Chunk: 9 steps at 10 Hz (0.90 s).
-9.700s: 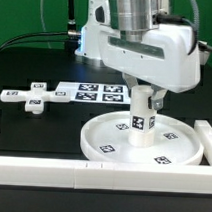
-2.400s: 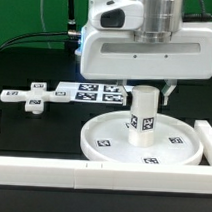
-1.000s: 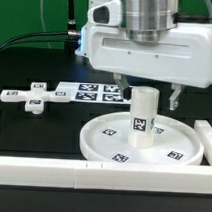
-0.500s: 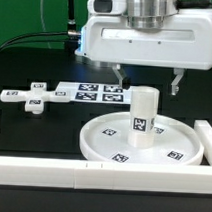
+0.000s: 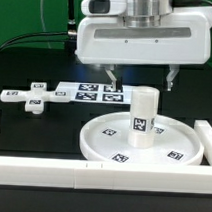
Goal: Assemble round table
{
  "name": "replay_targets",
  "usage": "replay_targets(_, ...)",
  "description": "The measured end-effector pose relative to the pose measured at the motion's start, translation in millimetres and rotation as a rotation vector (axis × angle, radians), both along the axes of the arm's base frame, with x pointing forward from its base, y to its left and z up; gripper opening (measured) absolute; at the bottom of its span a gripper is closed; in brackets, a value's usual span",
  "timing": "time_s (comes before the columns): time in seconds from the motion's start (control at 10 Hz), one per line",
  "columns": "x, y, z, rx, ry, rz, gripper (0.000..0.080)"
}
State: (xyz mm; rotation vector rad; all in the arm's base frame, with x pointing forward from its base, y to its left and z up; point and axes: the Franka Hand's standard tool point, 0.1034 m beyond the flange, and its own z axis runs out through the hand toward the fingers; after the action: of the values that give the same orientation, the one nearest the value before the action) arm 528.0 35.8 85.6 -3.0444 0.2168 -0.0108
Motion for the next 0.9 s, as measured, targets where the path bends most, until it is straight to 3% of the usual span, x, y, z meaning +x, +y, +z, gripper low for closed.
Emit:
replay_targets(0.3,-0.3,-0.5,-1.0,-0.008,-0.019,0.22,0.0649)
replay_targets(0.4,0.0,-1.1,-1.7,-0.041,-0.047,0.376,0.0649)
replay_targets(0.7,-10.1,-19.8,-5.1,-0.104,-0.066,0.767,0.0649)
replay_targets(0.9,-10.0,-27.4,-5.4,-0.108,-0.067,0.878,0.0649)
